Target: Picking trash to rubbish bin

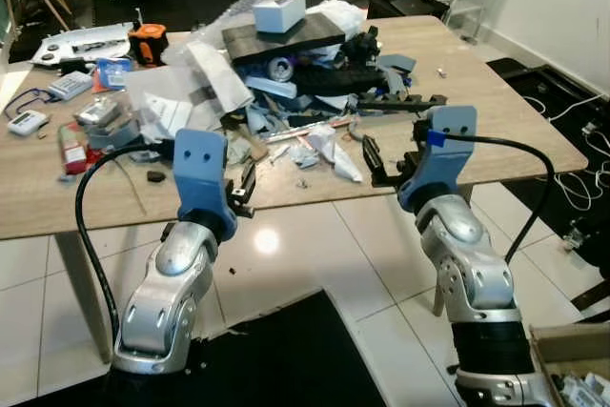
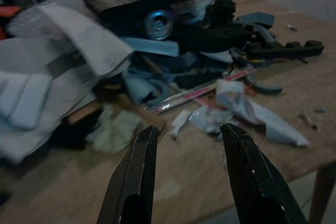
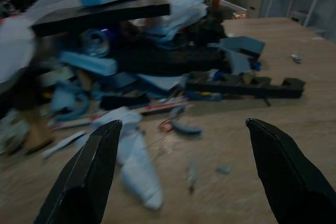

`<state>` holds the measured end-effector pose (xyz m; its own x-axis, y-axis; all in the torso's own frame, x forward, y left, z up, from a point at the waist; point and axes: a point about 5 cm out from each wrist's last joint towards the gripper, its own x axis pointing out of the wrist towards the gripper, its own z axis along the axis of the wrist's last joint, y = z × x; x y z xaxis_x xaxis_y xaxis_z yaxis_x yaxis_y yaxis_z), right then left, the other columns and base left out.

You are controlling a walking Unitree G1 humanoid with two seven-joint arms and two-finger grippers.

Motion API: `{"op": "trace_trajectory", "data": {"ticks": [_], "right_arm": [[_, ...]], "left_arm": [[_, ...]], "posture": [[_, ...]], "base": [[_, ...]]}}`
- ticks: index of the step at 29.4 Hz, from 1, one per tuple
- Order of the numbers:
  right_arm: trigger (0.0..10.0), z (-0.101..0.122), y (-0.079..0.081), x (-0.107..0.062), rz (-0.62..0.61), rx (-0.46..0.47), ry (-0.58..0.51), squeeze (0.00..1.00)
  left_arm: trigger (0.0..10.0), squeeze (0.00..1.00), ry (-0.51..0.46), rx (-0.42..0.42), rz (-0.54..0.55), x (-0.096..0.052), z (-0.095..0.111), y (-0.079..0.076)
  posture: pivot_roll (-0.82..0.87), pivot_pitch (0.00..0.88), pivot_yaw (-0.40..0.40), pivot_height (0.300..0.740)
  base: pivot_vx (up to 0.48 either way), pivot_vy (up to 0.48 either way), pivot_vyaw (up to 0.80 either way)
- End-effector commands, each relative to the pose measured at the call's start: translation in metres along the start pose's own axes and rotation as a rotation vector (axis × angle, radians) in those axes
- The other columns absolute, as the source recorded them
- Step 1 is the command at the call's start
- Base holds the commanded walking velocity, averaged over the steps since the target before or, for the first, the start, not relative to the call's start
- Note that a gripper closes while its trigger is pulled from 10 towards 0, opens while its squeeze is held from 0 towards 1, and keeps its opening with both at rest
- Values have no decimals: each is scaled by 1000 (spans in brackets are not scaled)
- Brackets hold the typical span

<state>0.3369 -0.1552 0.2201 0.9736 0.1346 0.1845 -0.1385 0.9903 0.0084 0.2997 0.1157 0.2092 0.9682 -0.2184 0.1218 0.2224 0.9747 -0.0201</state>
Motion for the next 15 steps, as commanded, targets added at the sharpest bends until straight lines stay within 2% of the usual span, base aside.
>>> {"op": "trace_trajectory", "data": {"ticks": [1,6,15], "right_arm": [[10000,1,4,3,27,-1,14,0],[10000,7,7,7,86,-27,22,0],[10000,7,8,9,108,-39,38,0]], "left_arm": [[10000,0,31,10,27,0,-5,6],[10000,0,23,8,31,2,-1,7],[10000,0,25,4,27,2,-2,5]], "posture": [[52,120,42,740],[51,125,42,740],[51,130,39,740]], "base": [[405,0,0],[410,0,0],[401,0,0]]}}
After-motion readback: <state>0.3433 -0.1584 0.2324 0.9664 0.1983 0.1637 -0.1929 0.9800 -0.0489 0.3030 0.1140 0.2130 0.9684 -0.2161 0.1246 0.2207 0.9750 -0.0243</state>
